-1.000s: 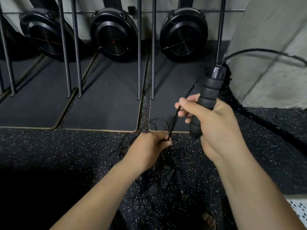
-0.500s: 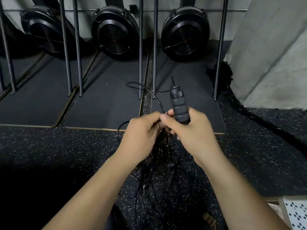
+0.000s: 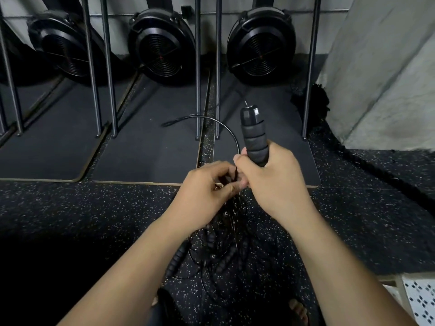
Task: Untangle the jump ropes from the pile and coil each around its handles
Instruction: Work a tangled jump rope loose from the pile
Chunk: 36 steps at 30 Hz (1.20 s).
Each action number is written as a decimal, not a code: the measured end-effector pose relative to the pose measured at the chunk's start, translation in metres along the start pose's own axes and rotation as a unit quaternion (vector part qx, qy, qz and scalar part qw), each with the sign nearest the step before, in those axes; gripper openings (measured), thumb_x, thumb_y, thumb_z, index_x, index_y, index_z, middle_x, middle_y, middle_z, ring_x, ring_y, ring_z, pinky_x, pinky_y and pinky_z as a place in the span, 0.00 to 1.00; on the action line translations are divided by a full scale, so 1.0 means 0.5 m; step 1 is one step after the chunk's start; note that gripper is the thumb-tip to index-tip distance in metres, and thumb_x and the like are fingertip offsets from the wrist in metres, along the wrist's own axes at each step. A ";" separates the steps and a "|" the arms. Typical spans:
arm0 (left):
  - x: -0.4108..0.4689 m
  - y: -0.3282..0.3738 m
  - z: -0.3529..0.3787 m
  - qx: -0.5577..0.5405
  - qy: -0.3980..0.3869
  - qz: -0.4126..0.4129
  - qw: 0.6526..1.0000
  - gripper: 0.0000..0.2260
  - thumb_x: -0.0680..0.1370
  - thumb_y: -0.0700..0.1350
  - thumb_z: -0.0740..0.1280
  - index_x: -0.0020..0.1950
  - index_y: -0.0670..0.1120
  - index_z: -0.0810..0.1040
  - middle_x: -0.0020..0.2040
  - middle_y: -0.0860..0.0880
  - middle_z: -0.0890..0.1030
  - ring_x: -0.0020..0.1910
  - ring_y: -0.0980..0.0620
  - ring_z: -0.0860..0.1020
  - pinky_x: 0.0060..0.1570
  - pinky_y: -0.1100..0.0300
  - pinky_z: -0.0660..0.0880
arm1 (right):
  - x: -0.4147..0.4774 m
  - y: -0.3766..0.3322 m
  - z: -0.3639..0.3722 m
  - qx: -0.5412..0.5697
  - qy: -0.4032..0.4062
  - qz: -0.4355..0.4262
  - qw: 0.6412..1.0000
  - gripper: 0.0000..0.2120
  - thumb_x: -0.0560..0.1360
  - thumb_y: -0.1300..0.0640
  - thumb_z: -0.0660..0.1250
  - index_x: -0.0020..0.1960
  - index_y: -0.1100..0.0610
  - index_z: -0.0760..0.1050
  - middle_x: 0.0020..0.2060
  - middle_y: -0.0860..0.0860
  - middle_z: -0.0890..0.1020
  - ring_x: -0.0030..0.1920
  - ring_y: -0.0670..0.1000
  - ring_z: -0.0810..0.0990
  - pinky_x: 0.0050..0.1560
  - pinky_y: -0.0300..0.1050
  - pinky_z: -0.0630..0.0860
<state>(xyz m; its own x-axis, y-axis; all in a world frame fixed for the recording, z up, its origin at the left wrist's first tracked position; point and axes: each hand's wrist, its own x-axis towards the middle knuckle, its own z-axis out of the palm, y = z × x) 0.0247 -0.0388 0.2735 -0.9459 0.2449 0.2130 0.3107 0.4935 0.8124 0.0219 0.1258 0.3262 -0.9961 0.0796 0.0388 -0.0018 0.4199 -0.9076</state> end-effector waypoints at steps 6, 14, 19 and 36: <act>-0.004 -0.040 0.011 0.118 -0.015 0.000 0.993 0.04 0.80 0.51 0.76 0.47 0.54 0.84 0.42 0.63 0.82 0.46 0.63 0.76 0.45 0.74 0.66 | -0.001 -0.031 -0.028 0.214 0.010 0.033 0.976 0.12 0.78 0.64 0.70 0.37 0.55 0.77 0.29 0.53 0.80 0.31 0.52 0.78 0.36 0.49 0.76; 0.005 -0.048 0.012 0.193 -0.023 -0.043 0.980 0.04 0.79 0.51 0.76 0.53 0.56 0.87 0.53 0.61 0.85 0.53 0.54 0.76 0.56 0.53 0.77 | 0.008 -0.050 -0.065 0.396 0.092 0.060 0.912 0.14 0.80 0.66 0.69 0.37 0.56 0.74 0.30 0.52 0.77 0.29 0.49 0.75 0.29 0.41 0.71; 0.003 -0.053 0.007 0.256 -0.055 -0.040 0.964 0.05 0.80 0.55 0.74 0.54 0.57 0.86 0.55 0.60 0.83 0.56 0.51 0.75 0.57 0.47 0.75 | 0.018 -0.027 -0.058 0.423 0.128 0.100 0.892 0.11 0.81 0.65 0.70 0.41 0.56 0.75 0.32 0.51 0.79 0.31 0.49 0.78 0.31 0.41 0.74; -0.001 -0.030 0.004 0.164 0.005 0.053 0.985 0.08 0.84 0.51 0.67 0.46 0.53 0.78 0.42 0.58 0.76 0.46 0.50 0.69 0.52 0.47 0.72 | 0.004 0.038 0.013 0.181 -0.042 0.164 0.969 0.08 0.79 0.58 0.75 0.48 0.61 0.80 0.33 0.52 0.83 0.29 0.49 0.76 0.27 0.43 0.72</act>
<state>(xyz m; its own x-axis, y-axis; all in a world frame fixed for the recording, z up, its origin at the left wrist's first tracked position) 0.0207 -0.0445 0.2600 -0.9066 0.3031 0.2936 0.4204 0.7082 0.5671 0.0195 0.1279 0.3063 -0.9518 0.0742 -0.2977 0.3011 0.0380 -0.9528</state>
